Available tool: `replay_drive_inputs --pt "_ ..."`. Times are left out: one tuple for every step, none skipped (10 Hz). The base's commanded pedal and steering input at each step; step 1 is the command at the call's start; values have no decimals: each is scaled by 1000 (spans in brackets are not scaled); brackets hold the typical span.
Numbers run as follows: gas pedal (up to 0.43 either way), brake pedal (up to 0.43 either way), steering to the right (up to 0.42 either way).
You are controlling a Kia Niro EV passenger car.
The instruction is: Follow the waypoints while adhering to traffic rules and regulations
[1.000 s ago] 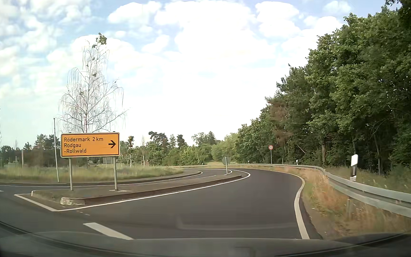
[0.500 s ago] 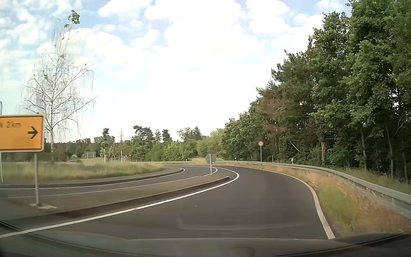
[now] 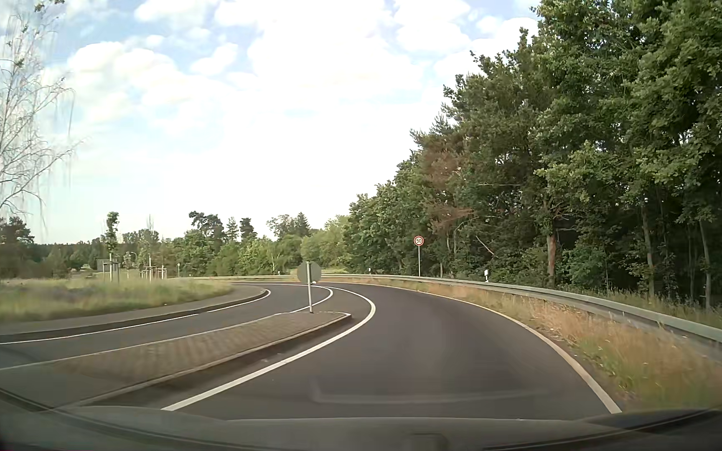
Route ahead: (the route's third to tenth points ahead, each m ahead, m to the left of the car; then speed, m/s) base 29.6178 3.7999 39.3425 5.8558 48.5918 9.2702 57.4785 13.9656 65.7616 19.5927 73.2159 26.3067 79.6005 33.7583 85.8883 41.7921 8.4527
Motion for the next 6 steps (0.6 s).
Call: replay_drive_inputs --pt "169 30 91" --pt "169 30 83" --pt "177 30 73" --pt "177 30 55" --pt "177 30 40" --pt "177 30 20"
